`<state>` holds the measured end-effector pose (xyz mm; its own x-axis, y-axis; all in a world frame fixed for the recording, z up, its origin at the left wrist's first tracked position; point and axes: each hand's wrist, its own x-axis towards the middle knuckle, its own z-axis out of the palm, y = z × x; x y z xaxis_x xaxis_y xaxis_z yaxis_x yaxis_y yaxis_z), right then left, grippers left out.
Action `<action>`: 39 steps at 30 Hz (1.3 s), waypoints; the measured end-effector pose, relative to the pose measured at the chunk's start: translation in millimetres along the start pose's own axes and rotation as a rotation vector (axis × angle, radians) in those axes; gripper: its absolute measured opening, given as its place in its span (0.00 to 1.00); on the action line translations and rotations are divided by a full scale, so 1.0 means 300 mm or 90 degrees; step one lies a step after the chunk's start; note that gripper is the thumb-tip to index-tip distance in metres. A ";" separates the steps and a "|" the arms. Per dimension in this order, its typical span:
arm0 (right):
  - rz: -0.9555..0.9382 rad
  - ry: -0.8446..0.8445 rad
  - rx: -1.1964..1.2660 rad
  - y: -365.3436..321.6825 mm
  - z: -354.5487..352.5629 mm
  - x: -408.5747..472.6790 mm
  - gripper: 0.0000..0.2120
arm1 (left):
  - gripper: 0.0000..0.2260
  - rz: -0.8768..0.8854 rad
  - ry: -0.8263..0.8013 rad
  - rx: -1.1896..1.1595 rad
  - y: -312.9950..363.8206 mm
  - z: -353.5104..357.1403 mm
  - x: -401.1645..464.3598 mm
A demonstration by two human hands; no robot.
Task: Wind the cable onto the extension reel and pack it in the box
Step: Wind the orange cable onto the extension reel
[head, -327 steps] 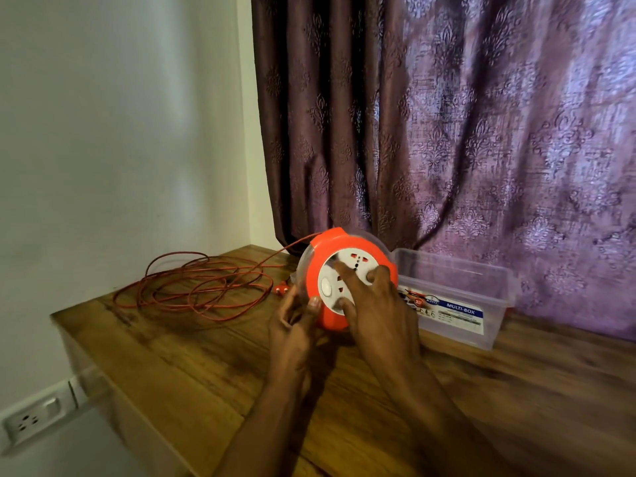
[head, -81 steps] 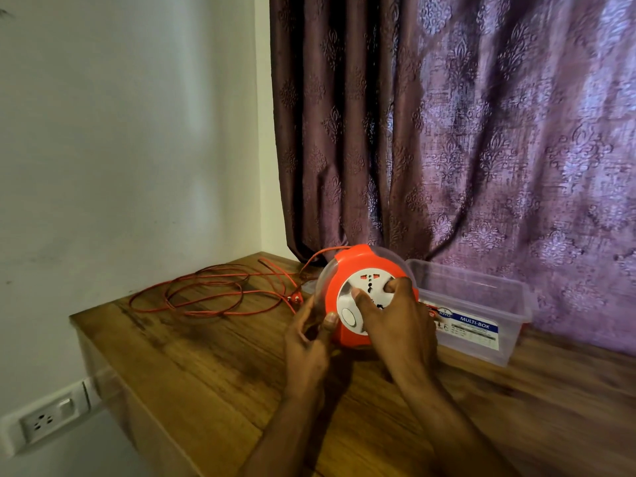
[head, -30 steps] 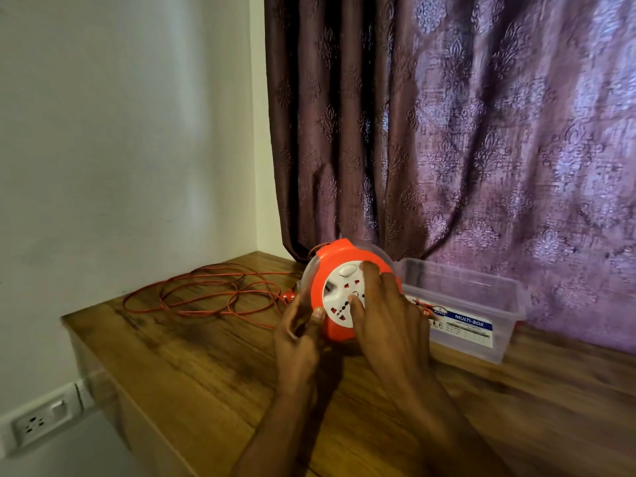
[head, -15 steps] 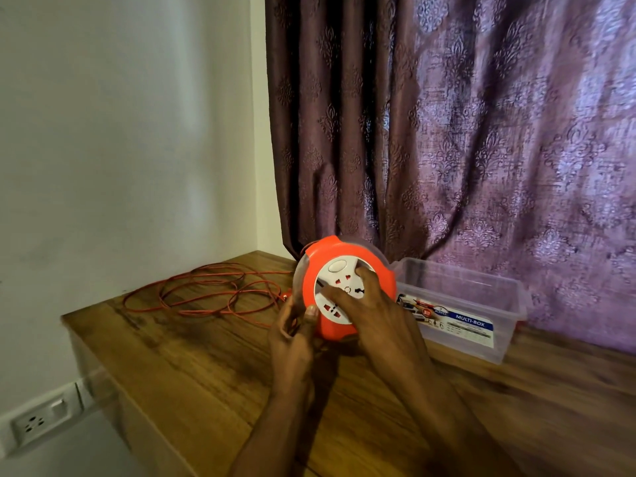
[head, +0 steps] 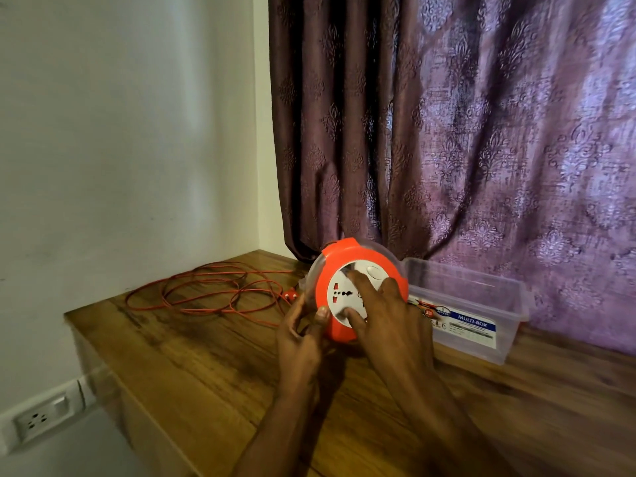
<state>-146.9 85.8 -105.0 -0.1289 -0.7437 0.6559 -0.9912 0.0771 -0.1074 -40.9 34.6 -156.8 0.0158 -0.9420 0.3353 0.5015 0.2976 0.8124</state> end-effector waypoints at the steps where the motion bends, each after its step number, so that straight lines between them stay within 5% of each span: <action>1: 0.019 0.009 -0.001 0.001 0.005 0.001 0.30 | 0.17 0.002 -0.001 0.005 0.000 0.000 0.000; 18: 0.343 0.005 0.337 -0.002 -0.002 0.036 0.24 | 0.19 0.030 -0.037 0.053 -0.026 -0.003 0.011; 26: 0.141 0.045 0.127 -0.006 -0.043 0.052 0.23 | 0.20 -0.024 -0.057 -0.082 -0.028 0.040 0.048; 33: -0.003 -0.031 0.109 0.038 -0.055 0.123 0.38 | 0.15 0.053 0.010 0.015 0.002 0.106 0.176; 39: -0.064 -0.030 0.084 0.083 -0.054 0.192 0.36 | 0.23 0.102 0.025 0.041 -0.004 0.170 0.245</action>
<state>-179.4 55.6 -57.9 -0.0249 -0.7740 0.6327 -0.9861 -0.0850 -0.1428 -84.4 -27.1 -108.9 0.1252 -0.8864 0.4456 0.4337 0.4529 0.7790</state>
